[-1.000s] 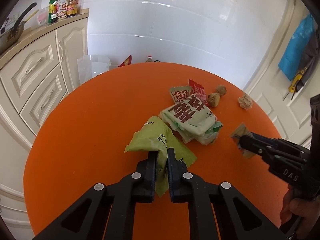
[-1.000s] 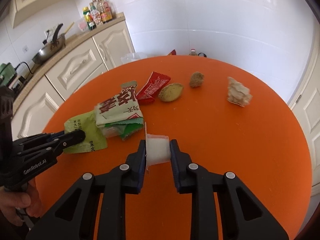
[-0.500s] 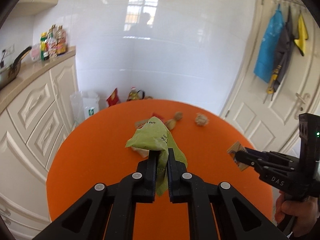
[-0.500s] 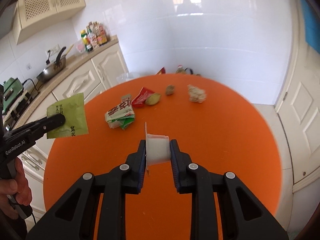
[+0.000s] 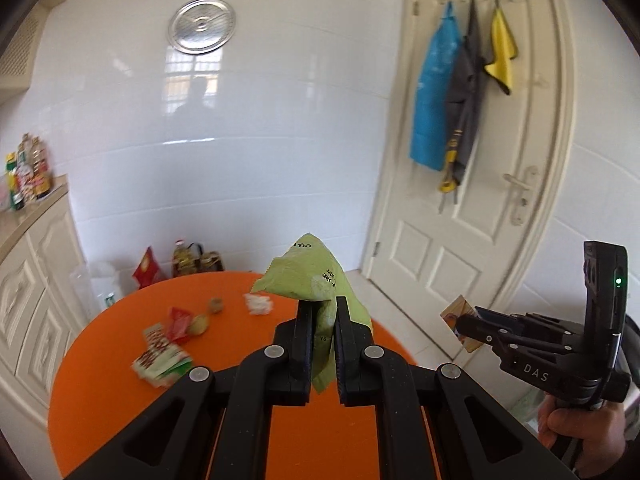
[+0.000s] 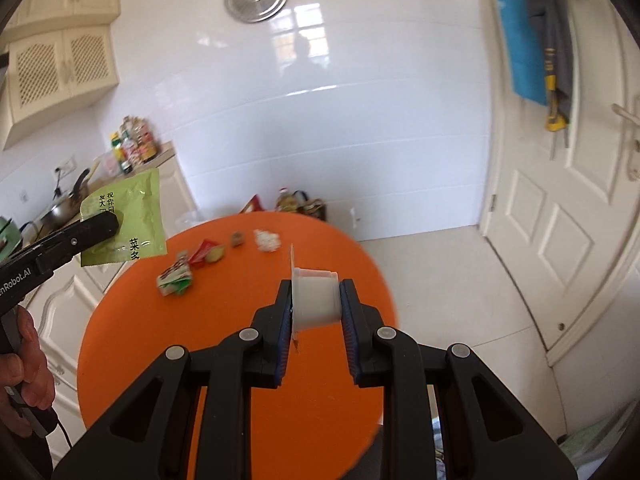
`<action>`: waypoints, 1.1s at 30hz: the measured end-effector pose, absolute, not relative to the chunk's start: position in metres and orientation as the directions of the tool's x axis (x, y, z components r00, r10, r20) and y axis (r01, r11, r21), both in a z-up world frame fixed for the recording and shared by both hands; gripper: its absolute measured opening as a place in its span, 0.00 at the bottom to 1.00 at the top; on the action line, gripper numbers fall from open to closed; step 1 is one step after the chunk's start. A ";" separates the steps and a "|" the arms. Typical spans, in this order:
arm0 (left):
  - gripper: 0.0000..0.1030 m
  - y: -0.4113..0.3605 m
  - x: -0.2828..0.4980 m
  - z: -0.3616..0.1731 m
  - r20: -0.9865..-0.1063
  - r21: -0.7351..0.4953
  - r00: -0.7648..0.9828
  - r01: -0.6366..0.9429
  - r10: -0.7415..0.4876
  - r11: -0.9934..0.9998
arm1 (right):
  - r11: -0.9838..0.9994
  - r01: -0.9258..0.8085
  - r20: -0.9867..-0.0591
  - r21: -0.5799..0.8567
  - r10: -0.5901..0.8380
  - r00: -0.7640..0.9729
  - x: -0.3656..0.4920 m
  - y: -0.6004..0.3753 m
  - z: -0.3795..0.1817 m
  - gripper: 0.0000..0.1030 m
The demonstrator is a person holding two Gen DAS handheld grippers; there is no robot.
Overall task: Collect trash
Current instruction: 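Carry the green packet and white cup over the bucket and open both grippers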
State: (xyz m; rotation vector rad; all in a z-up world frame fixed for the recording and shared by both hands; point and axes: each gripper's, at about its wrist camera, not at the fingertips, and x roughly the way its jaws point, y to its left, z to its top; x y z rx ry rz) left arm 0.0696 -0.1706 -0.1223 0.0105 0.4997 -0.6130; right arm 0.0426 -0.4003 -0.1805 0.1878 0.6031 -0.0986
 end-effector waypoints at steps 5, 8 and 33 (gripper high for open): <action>0.05 -0.199 0.071 -0.120 -0.448 -0.133 0.634 0.650 -0.631 0.748 | 0.953 0.262 -0.556 0.150 -0.138 0.820 0.001 -0.446 -0.169 0.22; 0.05 -0.219 0.077 -0.124 -0.457 -0.135 0.577 0.707 -0.677 0.694 | 0.926 0.345 -0.556 0.153 -0.208 0.805 -0.026 -0.477 -0.169 0.22; 0.05 -0.413 0.128 -0.289 -0.860 -0.270 -0.004 0.853 -0.511 0.447 | 0.654 0.686 -0.851 0.318 -0.122 0.511 -0.105 -0.643 -0.397 0.22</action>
